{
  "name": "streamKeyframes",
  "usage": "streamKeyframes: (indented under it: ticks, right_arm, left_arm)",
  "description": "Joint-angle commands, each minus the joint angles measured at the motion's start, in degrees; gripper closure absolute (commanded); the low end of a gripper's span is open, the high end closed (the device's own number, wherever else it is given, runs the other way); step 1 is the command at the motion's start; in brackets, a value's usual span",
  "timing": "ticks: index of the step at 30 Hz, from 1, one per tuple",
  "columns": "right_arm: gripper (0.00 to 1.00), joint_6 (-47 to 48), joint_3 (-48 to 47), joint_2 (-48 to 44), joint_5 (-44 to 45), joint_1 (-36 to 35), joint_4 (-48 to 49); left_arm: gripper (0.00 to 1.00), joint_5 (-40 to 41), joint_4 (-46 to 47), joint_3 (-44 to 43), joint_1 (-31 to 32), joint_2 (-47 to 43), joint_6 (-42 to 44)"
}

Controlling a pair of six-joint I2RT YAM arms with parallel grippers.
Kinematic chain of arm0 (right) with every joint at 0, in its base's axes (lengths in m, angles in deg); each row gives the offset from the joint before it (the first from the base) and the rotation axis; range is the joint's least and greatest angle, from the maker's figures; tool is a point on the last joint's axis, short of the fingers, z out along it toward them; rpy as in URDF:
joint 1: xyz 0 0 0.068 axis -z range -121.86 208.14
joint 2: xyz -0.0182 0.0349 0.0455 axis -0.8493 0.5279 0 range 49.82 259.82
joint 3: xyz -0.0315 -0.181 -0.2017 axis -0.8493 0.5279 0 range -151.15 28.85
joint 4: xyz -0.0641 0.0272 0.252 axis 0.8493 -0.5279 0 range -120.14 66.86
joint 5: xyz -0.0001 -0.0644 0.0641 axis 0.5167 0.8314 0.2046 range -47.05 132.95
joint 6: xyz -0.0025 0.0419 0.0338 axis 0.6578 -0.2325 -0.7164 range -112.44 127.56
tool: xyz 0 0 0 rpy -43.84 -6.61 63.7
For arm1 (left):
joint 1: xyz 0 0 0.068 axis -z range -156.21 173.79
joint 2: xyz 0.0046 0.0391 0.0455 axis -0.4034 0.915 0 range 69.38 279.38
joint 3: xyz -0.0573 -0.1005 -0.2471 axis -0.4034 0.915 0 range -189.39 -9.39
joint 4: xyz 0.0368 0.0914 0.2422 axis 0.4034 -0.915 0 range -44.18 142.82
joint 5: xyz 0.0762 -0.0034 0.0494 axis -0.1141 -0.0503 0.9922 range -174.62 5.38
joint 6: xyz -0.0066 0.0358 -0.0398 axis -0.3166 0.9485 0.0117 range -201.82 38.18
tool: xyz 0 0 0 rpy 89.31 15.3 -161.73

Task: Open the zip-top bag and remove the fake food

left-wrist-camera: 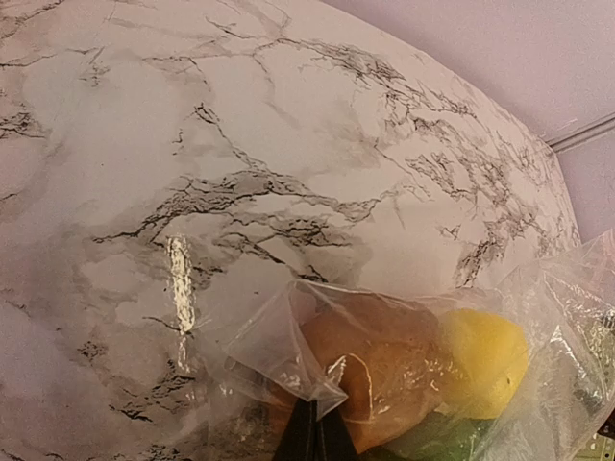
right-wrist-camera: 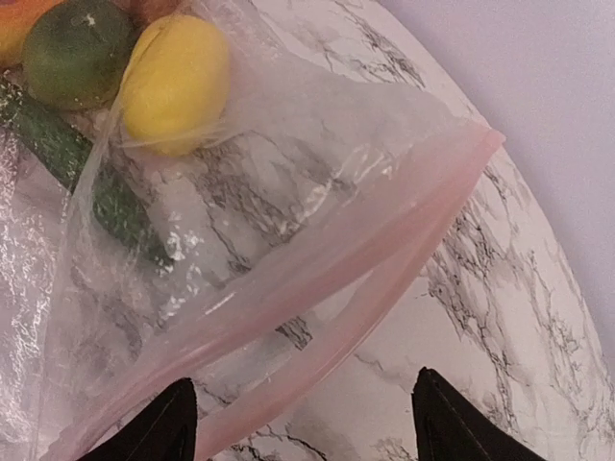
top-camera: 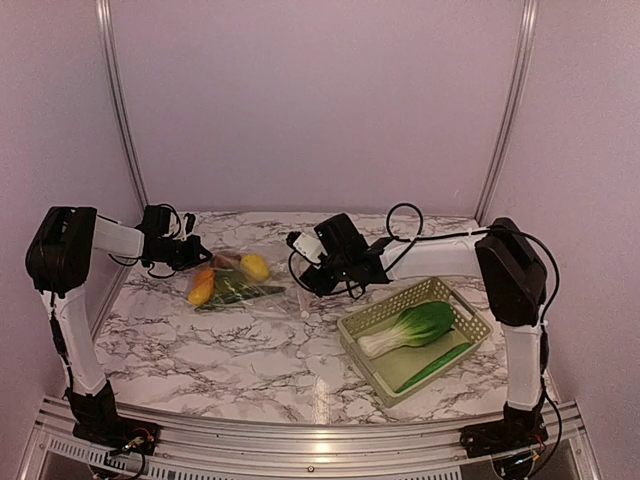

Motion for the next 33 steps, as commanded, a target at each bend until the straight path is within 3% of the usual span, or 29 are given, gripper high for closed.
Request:
streamKeyframes:
  ticks: [1, 5, 10, 19, 33]
  right_arm:
    - [0.30, 5.2, 1.0, -1.6, -4.5, -0.6, 4.5]
    - [0.48, 7.4, 1.4, -1.0, -8.9, -0.6, 6.1]
    - [0.58, 8.3, -2.1, 2.2, -14.6, 0.0, 3.9]
    - [0.60, 9.6, -7.5, 7.0, -26.2, 1.9, 1.7]
    - [0.60, 12.3, -13.9, 13.0, -35.6, 3.6, -3.7]
  left_arm:
    - [1.00, -0.9, -2.5, -0.9, -0.2, 0.6, 1.0]
    - [1.00, -1.0, -2.4, -1.0, -0.2, 0.7, 1.0]
    - [1.00, -1.5, -2.4, -0.9, -0.2, 0.7, 1.1]
    - [1.00, -4.7, -3.1, -0.5, -0.1, 0.3, 2.4]
    - [1.00, -7.2, -5.3, 0.0, 0.7, -0.4, 5.4]
